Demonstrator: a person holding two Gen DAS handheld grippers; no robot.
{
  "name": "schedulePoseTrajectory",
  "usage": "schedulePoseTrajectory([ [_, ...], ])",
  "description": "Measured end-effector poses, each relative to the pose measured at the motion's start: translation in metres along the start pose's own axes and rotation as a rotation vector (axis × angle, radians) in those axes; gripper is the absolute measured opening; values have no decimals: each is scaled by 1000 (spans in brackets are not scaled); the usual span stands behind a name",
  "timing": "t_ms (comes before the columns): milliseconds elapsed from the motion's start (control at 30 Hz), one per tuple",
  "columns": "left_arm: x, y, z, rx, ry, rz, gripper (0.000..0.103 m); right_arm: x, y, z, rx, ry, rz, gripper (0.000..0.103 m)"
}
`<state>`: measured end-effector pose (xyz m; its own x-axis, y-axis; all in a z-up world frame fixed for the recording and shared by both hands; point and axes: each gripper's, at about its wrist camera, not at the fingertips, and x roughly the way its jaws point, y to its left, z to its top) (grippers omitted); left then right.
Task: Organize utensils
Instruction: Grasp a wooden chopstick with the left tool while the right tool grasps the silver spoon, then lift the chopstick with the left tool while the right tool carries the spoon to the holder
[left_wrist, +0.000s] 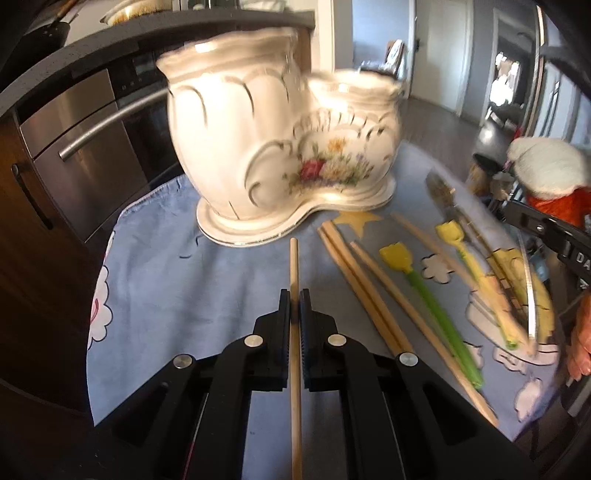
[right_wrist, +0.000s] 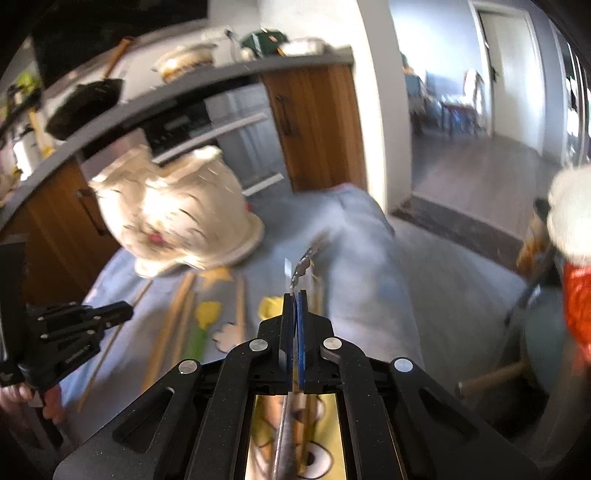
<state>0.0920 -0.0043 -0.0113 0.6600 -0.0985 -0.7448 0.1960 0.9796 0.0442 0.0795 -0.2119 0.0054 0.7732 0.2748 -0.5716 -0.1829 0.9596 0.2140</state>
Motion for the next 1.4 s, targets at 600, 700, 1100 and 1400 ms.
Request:
schedulePoseTrajectory([
  [600,-95,40,23,-18,-410,-23,5,-47,55,57,-153,-332,8,3],
  [700,-111,44,42,-10,-465,-27,5,-47,66,81,-154,-380,29,2],
  [1100,-120,45,146,-22,-697,-51,5,-16,94,161,-126,-539,60,3],
  [1400,-78,31,177,-31,-794,92,5,35,87,157,-91,-529,29,3],
])
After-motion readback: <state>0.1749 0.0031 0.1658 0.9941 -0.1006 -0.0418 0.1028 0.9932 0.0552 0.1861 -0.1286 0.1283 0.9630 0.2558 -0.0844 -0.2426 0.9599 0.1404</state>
